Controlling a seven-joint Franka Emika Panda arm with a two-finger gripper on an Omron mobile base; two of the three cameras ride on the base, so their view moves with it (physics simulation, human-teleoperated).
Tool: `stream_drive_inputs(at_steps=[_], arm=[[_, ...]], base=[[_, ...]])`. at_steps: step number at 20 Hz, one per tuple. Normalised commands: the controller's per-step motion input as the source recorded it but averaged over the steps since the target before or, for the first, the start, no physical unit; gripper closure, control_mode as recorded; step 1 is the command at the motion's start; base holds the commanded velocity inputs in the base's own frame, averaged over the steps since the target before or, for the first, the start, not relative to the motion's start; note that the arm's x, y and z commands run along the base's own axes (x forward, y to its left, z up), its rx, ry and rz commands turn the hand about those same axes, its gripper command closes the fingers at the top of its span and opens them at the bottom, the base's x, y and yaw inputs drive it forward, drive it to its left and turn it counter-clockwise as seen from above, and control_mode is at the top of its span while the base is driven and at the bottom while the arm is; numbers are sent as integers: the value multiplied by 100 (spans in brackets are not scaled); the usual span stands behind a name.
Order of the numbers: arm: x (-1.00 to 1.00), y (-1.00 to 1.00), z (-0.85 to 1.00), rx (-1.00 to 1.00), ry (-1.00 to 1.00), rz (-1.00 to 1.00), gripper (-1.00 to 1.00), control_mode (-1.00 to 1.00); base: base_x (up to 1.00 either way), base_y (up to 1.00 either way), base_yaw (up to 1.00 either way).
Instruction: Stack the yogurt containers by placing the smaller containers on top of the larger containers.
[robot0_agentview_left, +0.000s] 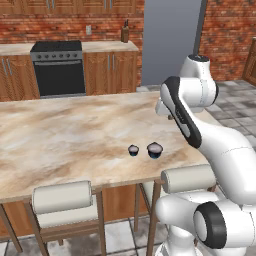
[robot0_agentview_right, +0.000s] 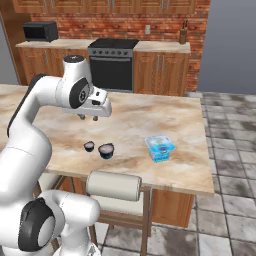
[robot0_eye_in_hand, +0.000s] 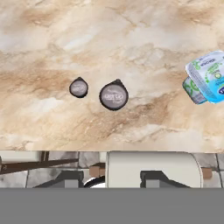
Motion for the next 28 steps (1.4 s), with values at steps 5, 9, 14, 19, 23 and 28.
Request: stream_drive_inputs(at_steps=[5, 9, 14, 19, 23, 28], arm=[[-11, 0, 0, 0, 0, 0, -100, -100], [-24, 0, 0, -1, 0, 0, -100, -100], [-31, 0, 0, -4, 0, 0, -100, -100], [-26, 1, 0, -6, 0, 0, -100, -100], [-21, 1, -6, -8, 0, 2, -100, -100], [-15, 2, -13, -8, 1, 7, -100, -100]], base=[[0, 0, 0], [0, 0, 0], [0, 0, 0], [0, 0, 0], [0, 0, 0], [0, 0, 0]])
